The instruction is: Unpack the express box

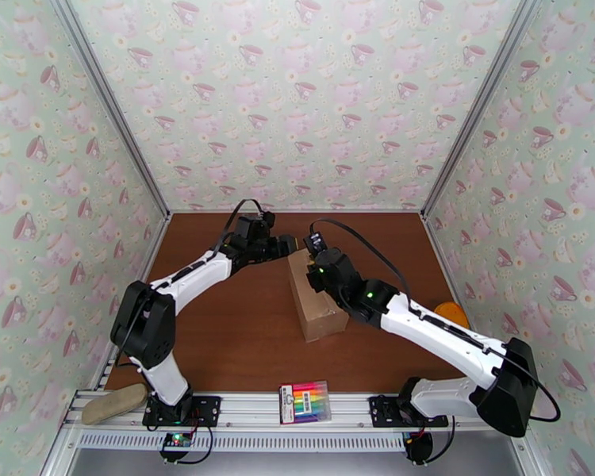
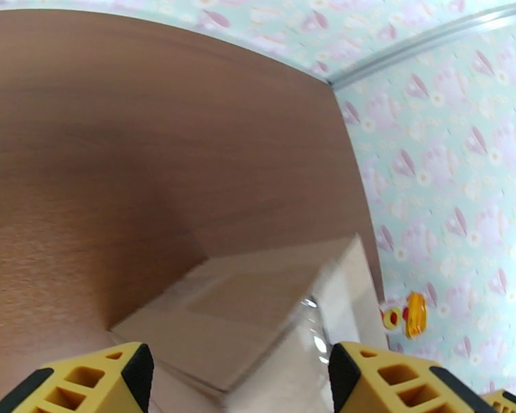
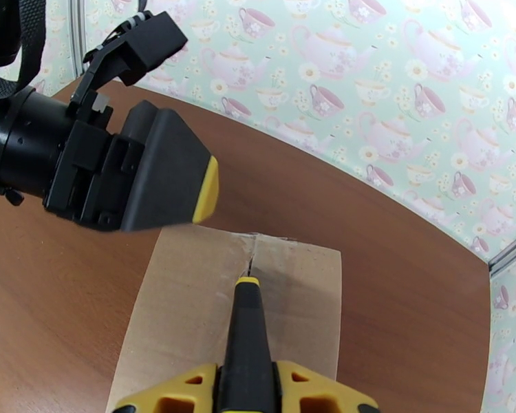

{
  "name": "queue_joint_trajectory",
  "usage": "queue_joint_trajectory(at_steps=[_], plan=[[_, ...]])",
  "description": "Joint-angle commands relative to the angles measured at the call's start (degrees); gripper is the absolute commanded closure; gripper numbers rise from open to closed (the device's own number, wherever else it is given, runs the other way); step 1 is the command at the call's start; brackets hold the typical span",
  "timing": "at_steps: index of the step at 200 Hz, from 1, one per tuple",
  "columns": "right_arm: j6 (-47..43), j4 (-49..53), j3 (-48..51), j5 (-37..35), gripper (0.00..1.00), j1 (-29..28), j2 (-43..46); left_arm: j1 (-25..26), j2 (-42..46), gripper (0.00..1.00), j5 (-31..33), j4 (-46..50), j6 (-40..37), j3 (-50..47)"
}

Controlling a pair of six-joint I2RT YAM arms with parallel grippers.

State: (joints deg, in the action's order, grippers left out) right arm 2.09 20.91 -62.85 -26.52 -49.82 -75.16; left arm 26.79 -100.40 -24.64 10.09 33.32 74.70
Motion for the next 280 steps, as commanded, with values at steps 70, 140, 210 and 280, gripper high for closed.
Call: queue_joint_trajectory(at_steps=[70,140,210,280], plan=[[-0.59,2.84,0.15,3.01,1.00,-0.52,-0.78,1.34,-4.21,0.27,-5.92,7.49,-5.48,3.15],[-0.55,2.78,0.10,3.06,1.00,-0.57,-1.51,1.61,-7.69,0.28,-6.35,10.63,-6.91,5.35],[0.42,4.82,-0.24,1.80,1.00,-1.22,1.61,1.75,-9.81,0.31,-1.52,13.94,-3.08,4.84],[2.02,6.29,1.63,0.83,1.00,-1.52,3.67,1.78,-11.42,0.32,-0.80,14.05,-0.97,5.33]])
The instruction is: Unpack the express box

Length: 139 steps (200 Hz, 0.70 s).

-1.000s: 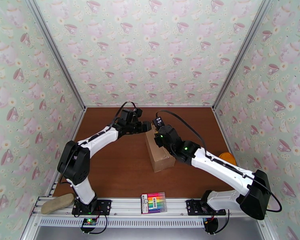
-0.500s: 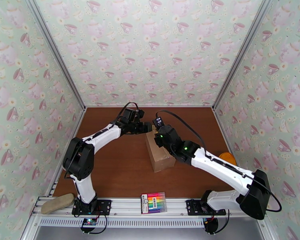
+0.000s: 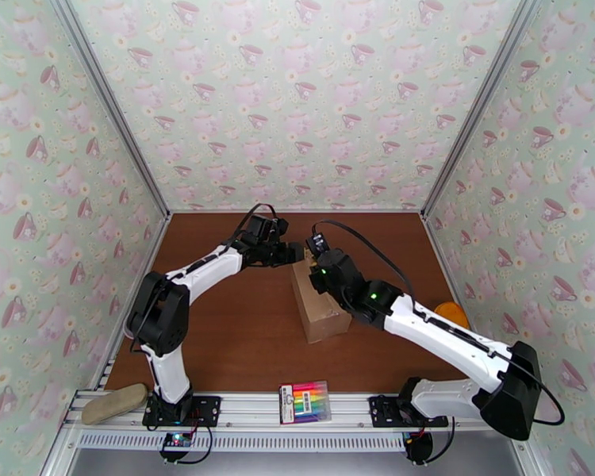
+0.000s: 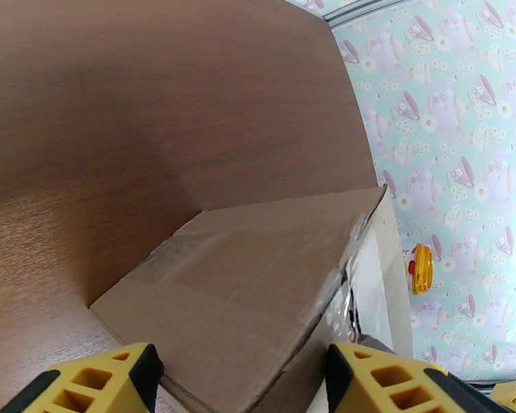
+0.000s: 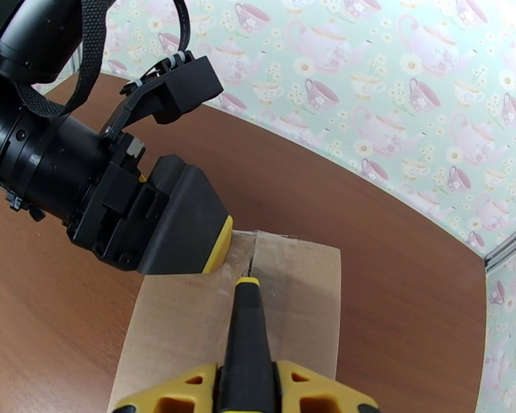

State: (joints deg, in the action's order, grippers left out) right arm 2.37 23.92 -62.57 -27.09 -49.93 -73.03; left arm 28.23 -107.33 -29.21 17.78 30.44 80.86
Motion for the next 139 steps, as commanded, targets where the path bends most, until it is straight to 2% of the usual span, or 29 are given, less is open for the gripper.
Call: queue_joint_trajectory(at_steps=[1,139], plan=[[1.75,3.30,1.32,1.46,1.00,-1.40,1.56,0.34,-4.52,0.32,3.79,6.33,1.91,-0.77],[4.47,3.81,4.10,2.20,1.00,-2.14,1.27,0.34,-5.07,0.33,5.02,6.39,3.84,-0.09]])
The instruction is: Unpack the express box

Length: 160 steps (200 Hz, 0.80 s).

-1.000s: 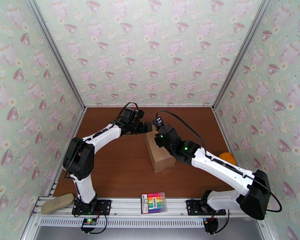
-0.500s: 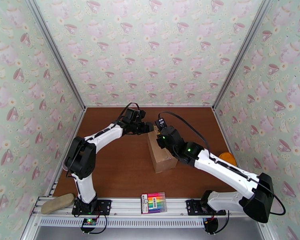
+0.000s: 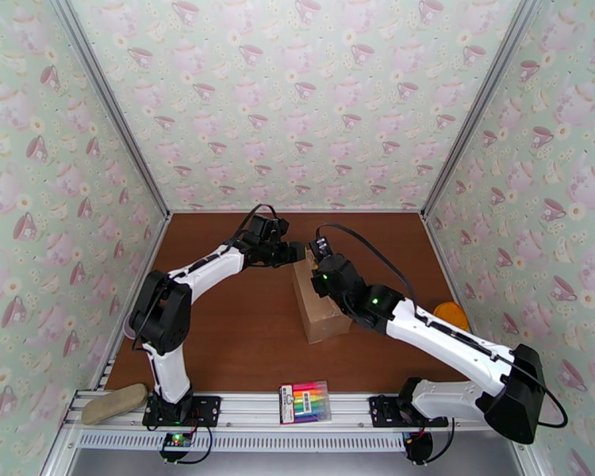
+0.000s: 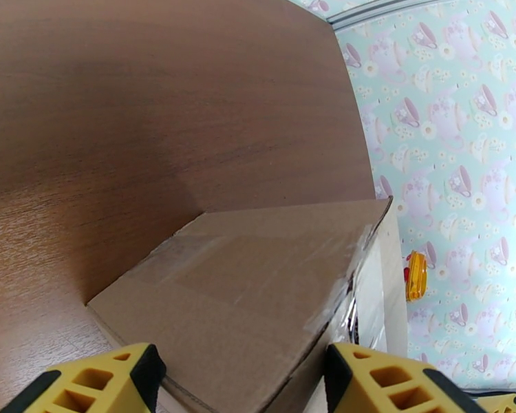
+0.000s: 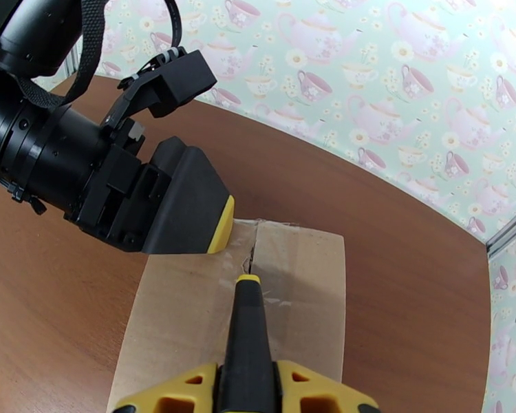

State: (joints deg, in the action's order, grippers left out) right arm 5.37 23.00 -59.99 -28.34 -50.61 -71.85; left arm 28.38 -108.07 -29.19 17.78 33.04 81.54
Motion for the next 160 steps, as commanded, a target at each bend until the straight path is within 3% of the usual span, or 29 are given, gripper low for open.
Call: queue_joint_trajectory(at_steps=[1,160], plan=[[1.48,4.75,1.44,3.46,1.00,-1.49,0.11,0.18,-4.33,0.33,5.01,6.39,1.28,-0.77],[1.87,5.24,1.08,2.77,1.00,-3.10,2.31,0.27,-3.29,0.33,7.27,7.39,1.06,-0.43]])
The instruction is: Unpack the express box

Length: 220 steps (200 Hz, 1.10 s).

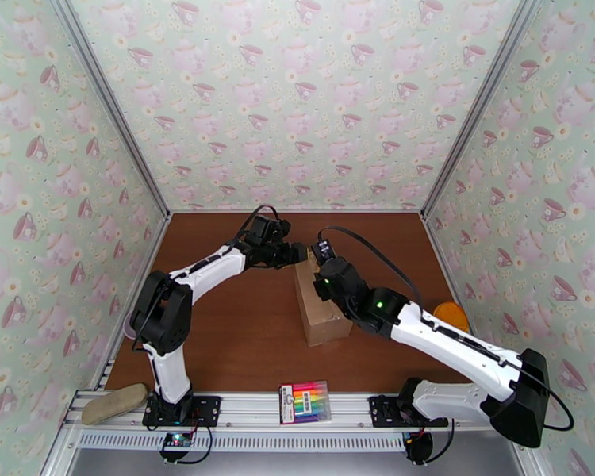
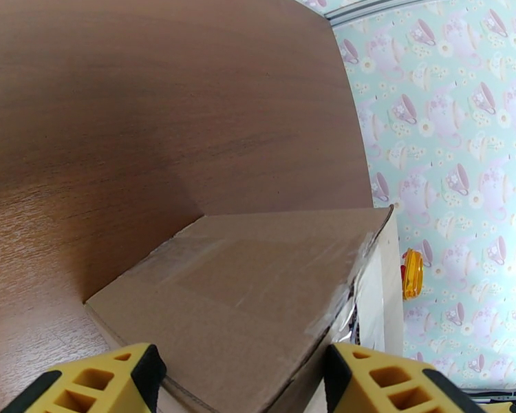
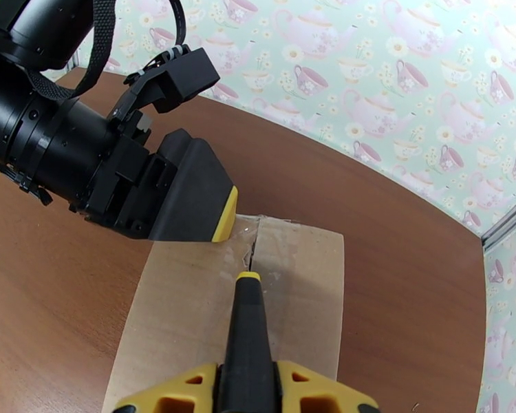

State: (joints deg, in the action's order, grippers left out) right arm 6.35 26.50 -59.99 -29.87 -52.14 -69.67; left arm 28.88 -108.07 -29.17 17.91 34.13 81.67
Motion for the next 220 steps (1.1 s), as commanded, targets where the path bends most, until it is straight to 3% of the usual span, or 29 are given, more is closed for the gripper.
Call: queue_joint_trajectory(at_steps=[1,156,220], plan=[[0.87,1.68,1.09,4.34,1.00,-1.56,0.09,-0.23,-3.25,0.33,7.31,7.29,-0.07,-0.55],[-4.05,-5.57,2.72,13.92,1.00,1.54,-0.12,0.74,8.67,0.32,11.03,9.65,1.66,-8.90],[-4.07,-4.91,3.11,14.72,1.00,1.87,0.76,0.71,8.13,0.30,12.39,15.35,-9.82,-0.32]])
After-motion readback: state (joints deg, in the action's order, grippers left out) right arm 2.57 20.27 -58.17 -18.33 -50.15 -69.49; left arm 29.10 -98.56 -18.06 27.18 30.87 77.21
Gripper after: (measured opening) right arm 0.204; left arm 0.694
